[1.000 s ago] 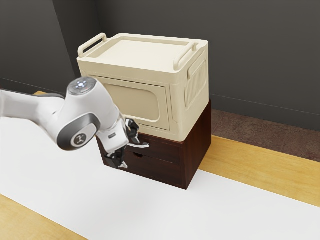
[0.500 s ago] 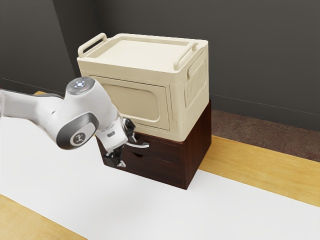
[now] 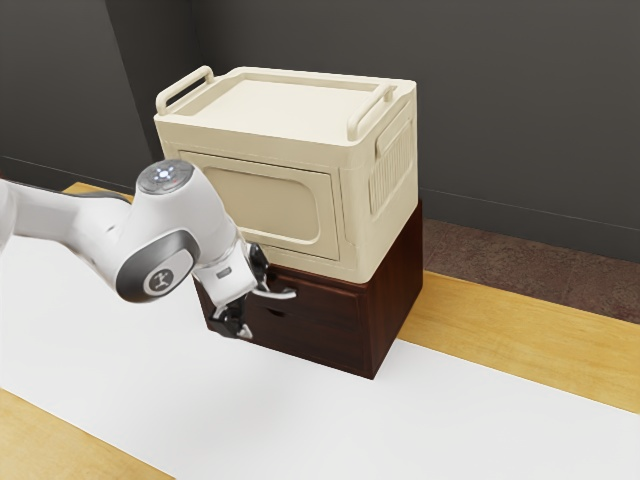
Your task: Pull the drawer handle with one arm to open the drawer
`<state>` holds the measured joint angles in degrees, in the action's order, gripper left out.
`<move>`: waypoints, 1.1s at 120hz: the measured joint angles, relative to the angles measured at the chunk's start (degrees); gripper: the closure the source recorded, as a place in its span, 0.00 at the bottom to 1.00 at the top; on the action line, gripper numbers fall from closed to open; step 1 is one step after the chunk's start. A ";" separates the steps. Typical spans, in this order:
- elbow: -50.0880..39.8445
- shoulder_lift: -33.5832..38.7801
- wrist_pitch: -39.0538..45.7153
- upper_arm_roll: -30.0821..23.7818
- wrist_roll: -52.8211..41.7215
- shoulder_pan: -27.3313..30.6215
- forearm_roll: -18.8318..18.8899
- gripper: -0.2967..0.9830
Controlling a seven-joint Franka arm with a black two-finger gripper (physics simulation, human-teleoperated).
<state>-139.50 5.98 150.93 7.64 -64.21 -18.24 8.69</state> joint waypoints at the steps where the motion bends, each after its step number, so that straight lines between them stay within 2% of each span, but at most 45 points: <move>1: 0.00 0.01 0.00 0.00 0.01 0.00 -0.01 0.32; 66: 0.36 1.01 -0.42 0.62 1.20 -0.21 -0.68 0.70; 93: 0.36 1.96 -2.07 0.63 2.78 -0.24 -0.94 0.76; 132: -0.17 4.01 -6.23 0.67 4.52 -0.33 -2.22 0.78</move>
<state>-139.67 9.99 144.69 8.31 -59.69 -18.57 6.46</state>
